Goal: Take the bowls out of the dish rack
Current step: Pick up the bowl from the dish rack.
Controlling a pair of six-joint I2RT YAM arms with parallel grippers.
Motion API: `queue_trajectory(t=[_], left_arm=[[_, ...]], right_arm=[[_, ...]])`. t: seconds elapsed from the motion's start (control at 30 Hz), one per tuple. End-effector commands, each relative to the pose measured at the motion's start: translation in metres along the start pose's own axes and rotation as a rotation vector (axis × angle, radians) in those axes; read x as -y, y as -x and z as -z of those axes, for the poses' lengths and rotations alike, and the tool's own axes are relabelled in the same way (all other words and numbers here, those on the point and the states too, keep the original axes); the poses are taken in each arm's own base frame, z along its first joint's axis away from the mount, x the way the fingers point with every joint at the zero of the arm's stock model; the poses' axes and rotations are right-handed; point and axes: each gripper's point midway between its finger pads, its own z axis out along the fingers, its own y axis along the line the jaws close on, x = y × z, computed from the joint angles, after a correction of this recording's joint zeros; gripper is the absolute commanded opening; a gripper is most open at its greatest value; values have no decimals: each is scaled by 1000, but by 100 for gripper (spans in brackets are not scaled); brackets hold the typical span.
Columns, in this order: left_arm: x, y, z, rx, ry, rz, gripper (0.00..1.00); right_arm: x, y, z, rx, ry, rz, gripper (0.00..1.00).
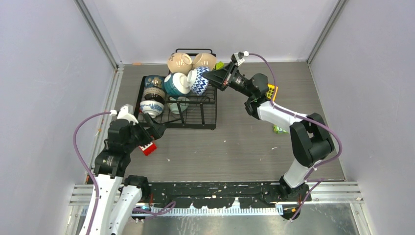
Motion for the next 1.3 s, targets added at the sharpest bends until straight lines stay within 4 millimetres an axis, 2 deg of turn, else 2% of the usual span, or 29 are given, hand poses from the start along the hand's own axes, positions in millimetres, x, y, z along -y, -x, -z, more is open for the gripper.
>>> queue_trajectory(t=[0.0, 0.17, 0.47, 0.63, 0.7, 0.83, 0.9, 1.03, 1.13, 1.27], left_arm=[[12, 18, 10, 55, -28, -3, 98], [14, 31, 20, 87, -10, -28, 99], [35, 59, 37, 140, -41, -36, 100], [45, 68, 45, 163, -78, -63, 100], [48, 70, 48, 167, -83, -63, 100], [57, 76, 47, 187, -127, -51, 100], [71, 72, 44, 147, -199, -61, 100], [98, 55, 48, 37, -362, -116, 100], [105, 48, 59, 31, -425, -170, 100], [98, 29, 65, -59, -398, -215, 100]], right_arm=[[-85, -5, 0, -21, 197, 122, 1], [-98, -10, 3, -33, 194, 155, 1], [-131, -28, 20, -67, 93, 283, 1], [-140, -46, 51, -72, -74, 414, 1], [-139, -57, 67, -96, -168, 533, 1], [-133, -76, 104, -135, -378, 694, 1], [-122, -92, 124, -188, -481, 756, 1], [-82, -112, 156, -286, -700, 883, 1], [-57, -123, 173, -322, -826, 1005, 1], [-31, -137, 178, -379, -897, 1147, 1]])
